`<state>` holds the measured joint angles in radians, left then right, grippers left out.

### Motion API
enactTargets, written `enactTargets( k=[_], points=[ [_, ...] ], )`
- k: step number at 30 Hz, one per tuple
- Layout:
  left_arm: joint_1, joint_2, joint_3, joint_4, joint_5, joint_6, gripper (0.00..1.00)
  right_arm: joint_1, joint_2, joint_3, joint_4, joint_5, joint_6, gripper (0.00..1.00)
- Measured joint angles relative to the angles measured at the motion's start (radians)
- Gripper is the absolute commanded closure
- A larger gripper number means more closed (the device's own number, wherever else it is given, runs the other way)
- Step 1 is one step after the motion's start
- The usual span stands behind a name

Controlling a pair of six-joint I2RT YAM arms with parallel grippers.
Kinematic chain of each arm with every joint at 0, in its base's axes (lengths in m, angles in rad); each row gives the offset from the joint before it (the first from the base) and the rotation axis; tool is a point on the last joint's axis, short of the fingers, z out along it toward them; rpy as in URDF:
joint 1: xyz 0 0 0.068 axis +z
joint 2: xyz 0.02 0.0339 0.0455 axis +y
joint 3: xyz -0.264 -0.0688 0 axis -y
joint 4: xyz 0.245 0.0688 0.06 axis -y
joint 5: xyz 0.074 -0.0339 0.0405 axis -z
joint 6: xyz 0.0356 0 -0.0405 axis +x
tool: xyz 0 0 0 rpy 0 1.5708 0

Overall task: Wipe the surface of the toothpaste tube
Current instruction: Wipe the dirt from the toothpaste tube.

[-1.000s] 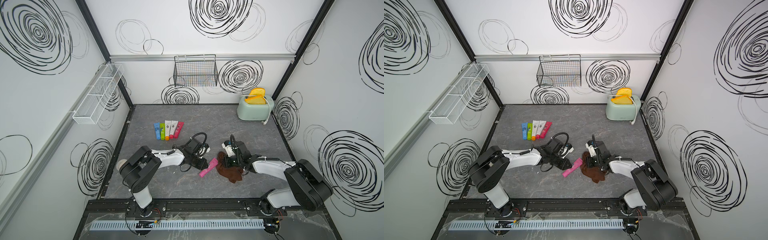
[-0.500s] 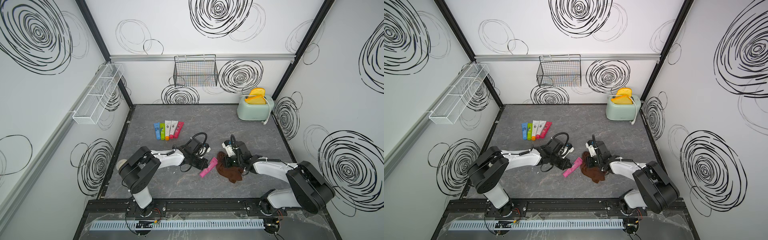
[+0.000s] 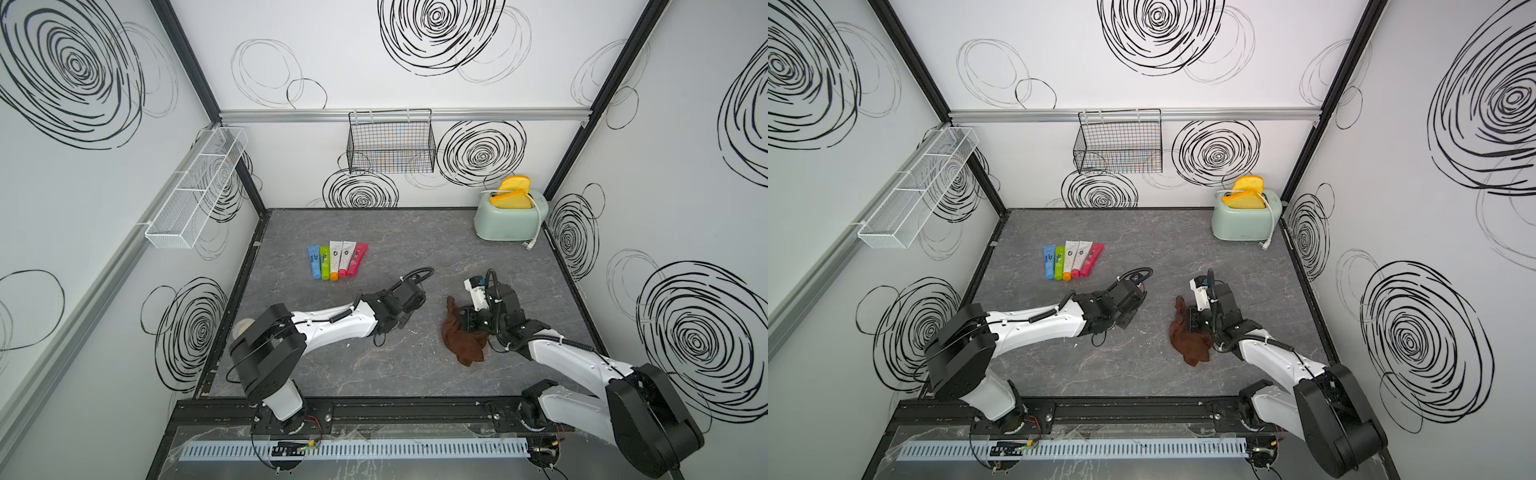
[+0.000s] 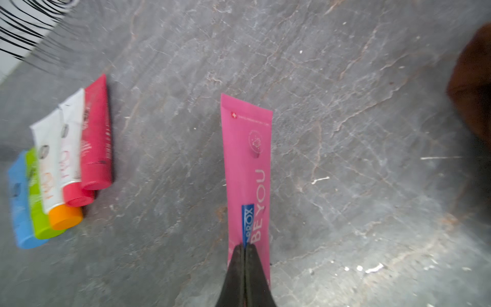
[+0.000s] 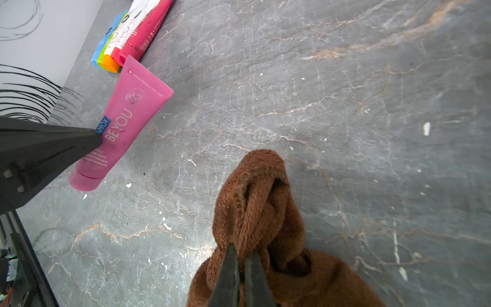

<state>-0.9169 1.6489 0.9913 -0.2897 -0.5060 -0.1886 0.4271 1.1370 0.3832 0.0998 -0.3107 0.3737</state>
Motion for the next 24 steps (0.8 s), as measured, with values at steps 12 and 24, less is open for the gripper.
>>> enactTargets(
  k=[12,24],
  points=[
    [-0.109,0.168,-0.031,0.067,-0.207,0.039,1.0,-0.006,0.013,-0.002,0.005,-0.029,0.0,0.97],
    [-0.197,0.216,-0.015,0.061,-0.253,-0.01,0.61,-0.006,0.032,-0.002,0.011,-0.031,0.0,0.96]
  ],
)
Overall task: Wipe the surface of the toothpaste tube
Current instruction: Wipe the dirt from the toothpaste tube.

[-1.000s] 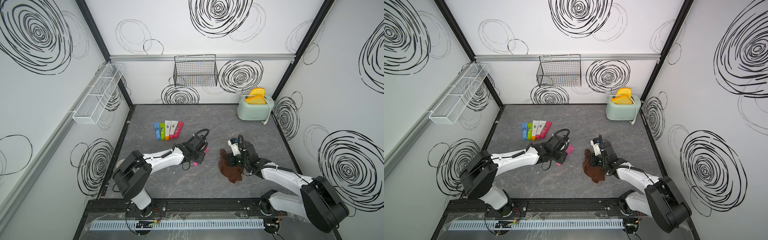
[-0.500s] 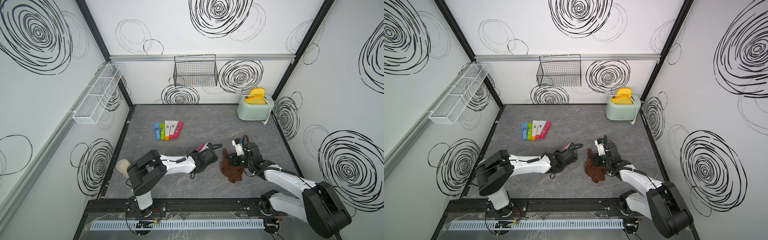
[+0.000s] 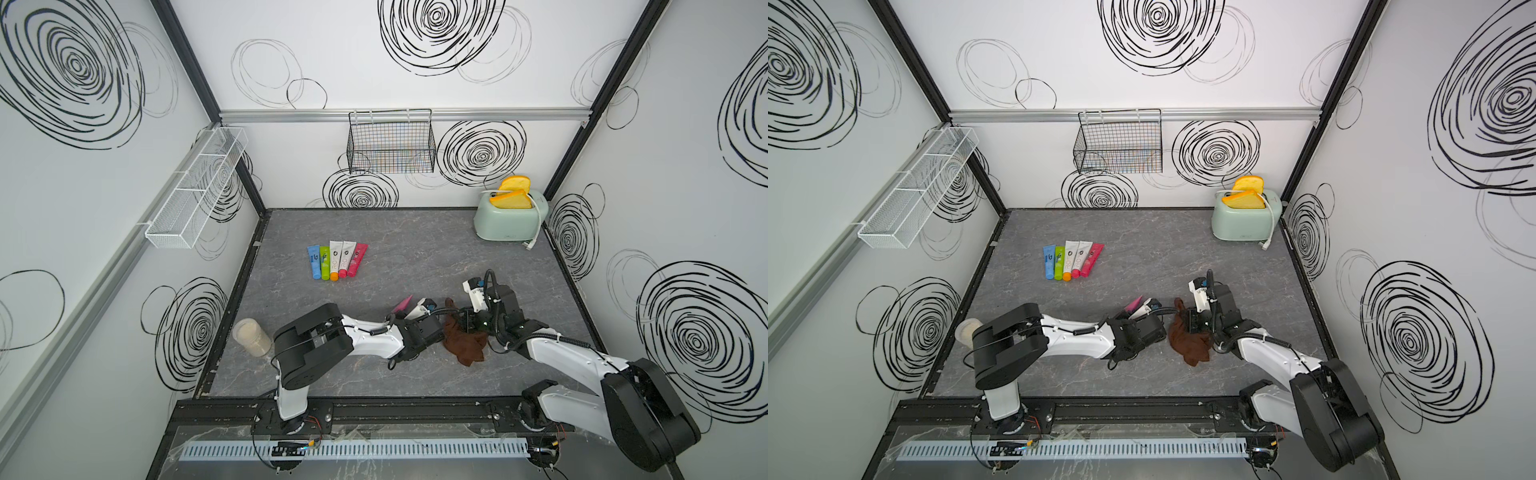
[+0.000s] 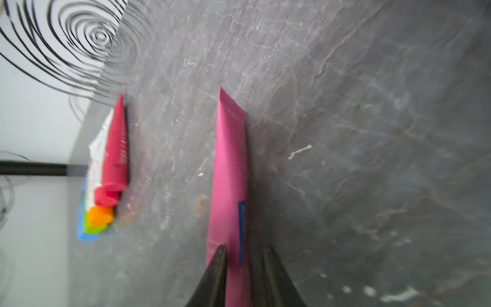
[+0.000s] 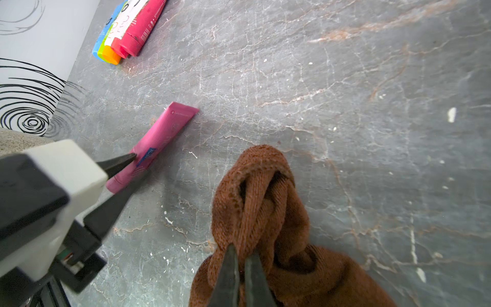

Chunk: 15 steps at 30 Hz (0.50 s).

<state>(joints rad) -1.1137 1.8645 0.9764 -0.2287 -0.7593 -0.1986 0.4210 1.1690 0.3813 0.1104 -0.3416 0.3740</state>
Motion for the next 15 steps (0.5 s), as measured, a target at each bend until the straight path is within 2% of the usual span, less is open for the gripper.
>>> enactTargets(
  k=[5,9,10,13,15],
  points=[
    [-0.042,-0.024,-0.001,-0.05,0.048,-0.031,0.53,0.0,0.003,0.0,0.002,0.0,0.0,0.96],
    [-0.034,-0.132,-0.018,-0.058,0.09,-0.038,0.47,0.0,0.007,0.0,0.002,-0.003,0.0,0.96],
    [-0.025,-0.174,-0.032,-0.049,0.109,-0.036,0.43,0.0,0.007,0.0,0.002,-0.003,0.0,0.96],
    [0.037,-0.328,-0.114,0.018,0.206,-0.04,0.23,0.0,0.007,0.0,0.002,-0.005,0.0,0.96],
    [0.112,-0.433,-0.192,0.081,0.296,-0.051,0.16,0.0,0.007,0.0,0.002,-0.007,0.0,0.96]
  ],
)
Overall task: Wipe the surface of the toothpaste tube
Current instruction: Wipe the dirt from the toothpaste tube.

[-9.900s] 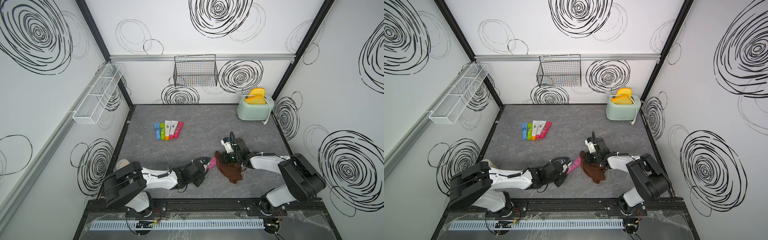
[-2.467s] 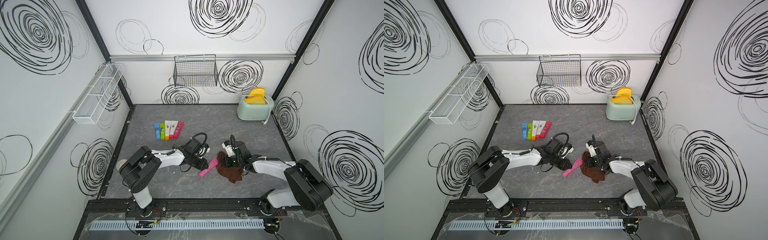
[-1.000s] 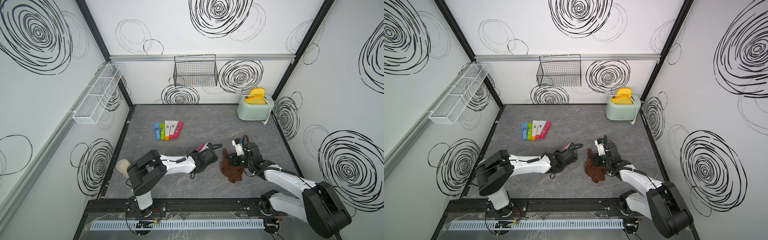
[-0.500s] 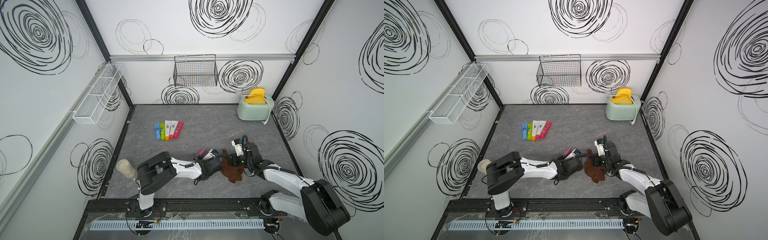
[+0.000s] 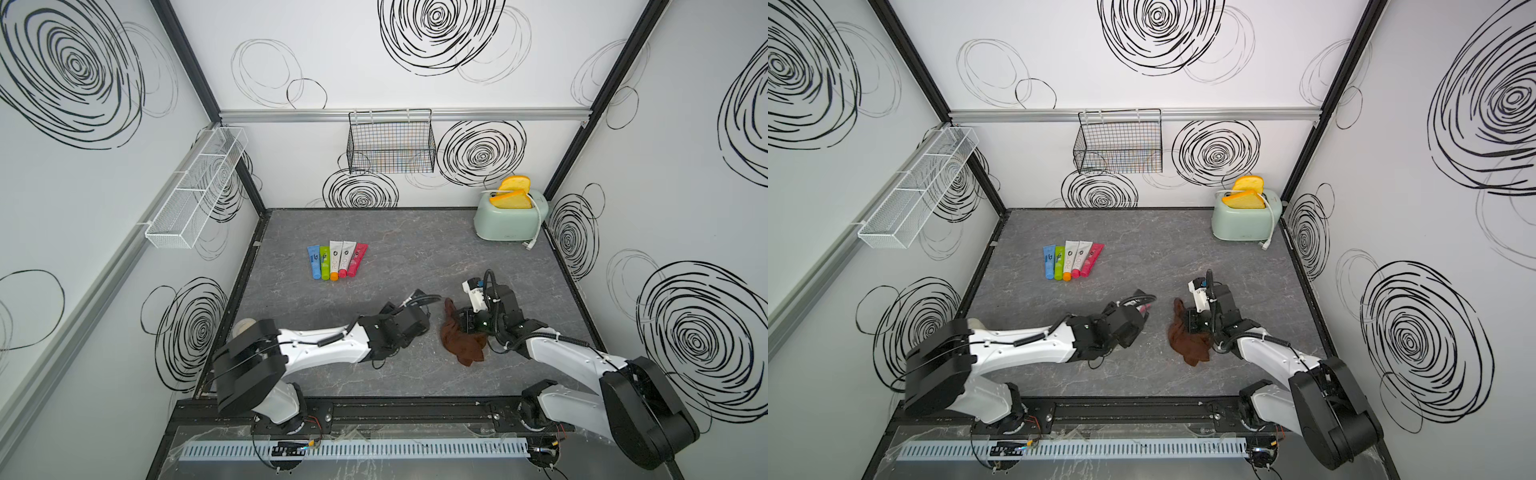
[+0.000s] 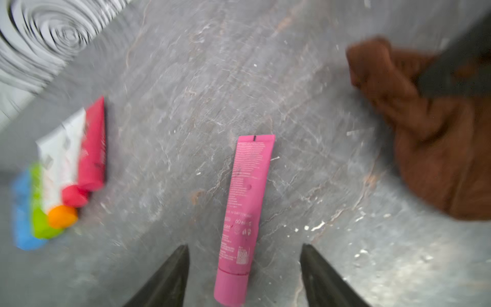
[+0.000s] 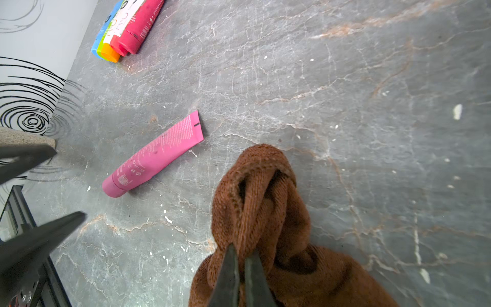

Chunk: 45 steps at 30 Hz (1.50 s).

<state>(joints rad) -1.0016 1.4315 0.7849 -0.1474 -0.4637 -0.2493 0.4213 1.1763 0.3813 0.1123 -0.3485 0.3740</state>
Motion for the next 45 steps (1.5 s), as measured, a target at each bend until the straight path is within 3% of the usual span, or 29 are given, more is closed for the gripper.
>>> enactTargets(
  k=[5,11,18,26,30,38,45],
  points=[
    [0.231,-0.145,-0.2,0.14,0.242,-0.016,0.18,0.0,0.0,0.0,0.0,-0.007,0.0,0.96],
    [0.298,-0.103,-0.288,0.211,0.438,-0.03,0.28,0.0,0.0,0.0,0.001,-0.013,0.0,0.97],
    [0.29,-0.047,-0.284,0.24,0.502,-0.031,0.48,0.0,0.0,0.0,0.011,-0.018,0.0,0.97],
    [0.185,0.042,-0.218,0.209,0.417,-0.029,0.69,0.0,-0.004,0.0,0.015,-0.019,0.0,0.97],
    [0.176,0.054,-0.204,0.209,0.396,-0.027,0.8,0.0,-0.036,0.0,0.014,-0.02,0.0,0.98],
    [0.074,0.053,-0.204,0.208,0.362,-0.005,0.87,0.046,-0.024,0.094,-0.05,-0.079,-0.012,0.98],
    [0.007,0.03,-0.237,0.235,0.37,0.007,0.91,0.151,0.162,0.263,-0.076,-0.069,-0.068,1.0]
  ],
)
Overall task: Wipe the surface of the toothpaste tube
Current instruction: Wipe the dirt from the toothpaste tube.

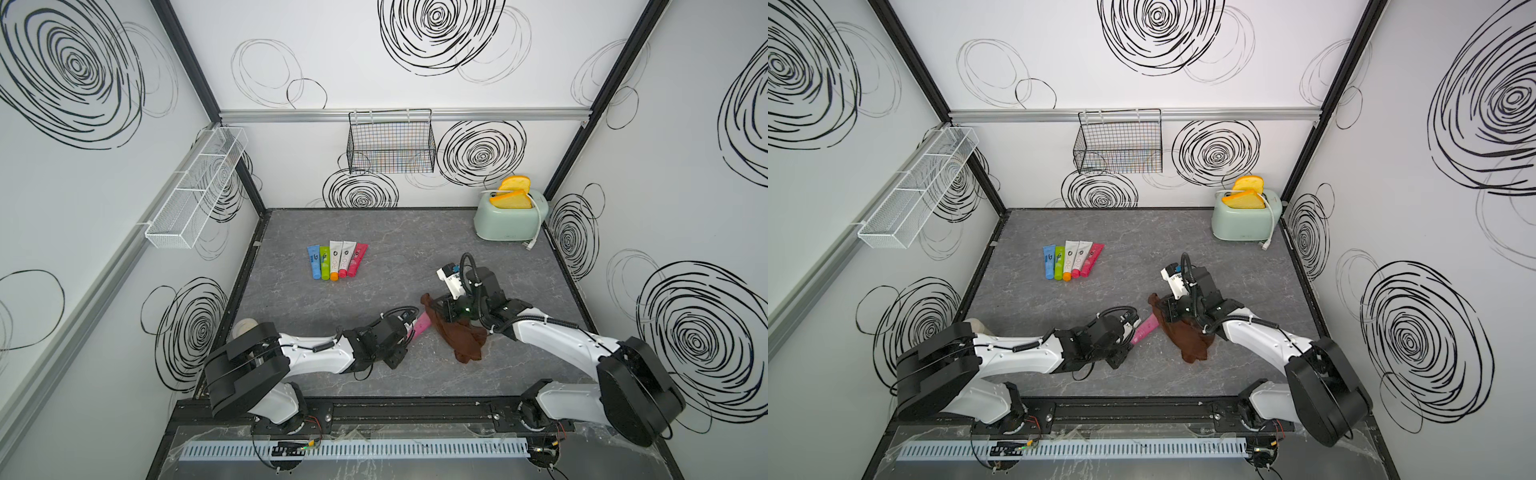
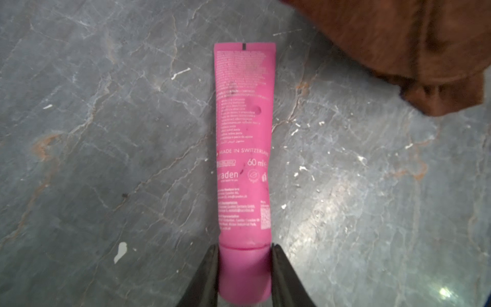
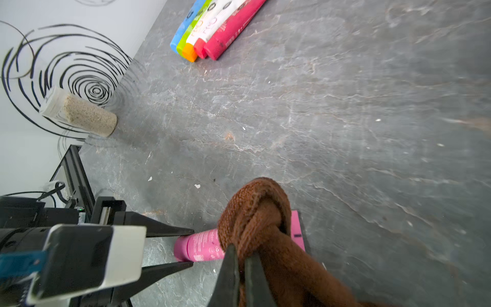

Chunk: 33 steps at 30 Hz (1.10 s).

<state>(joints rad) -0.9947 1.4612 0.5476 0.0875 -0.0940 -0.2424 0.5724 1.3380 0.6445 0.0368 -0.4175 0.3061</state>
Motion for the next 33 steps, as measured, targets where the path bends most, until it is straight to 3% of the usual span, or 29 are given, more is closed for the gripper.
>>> enactTargets(
  k=[8,23,33],
  points=[
    [0.0,-0.011,-0.013,0.018,0.003,0.003,0.94,0.0,0.198,-0.006,0.001,0.013,-0.003,1.0],
    [-0.005,-0.01,-0.013,0.042,0.035,0.006,1.0,0.18,0.132,-0.081,0.077,-0.054,0.069,1.0],
    [-0.007,-0.007,-0.017,0.047,0.041,0.006,1.0,0.145,0.156,-0.084,0.086,-0.066,0.073,1.0]
  ],
)
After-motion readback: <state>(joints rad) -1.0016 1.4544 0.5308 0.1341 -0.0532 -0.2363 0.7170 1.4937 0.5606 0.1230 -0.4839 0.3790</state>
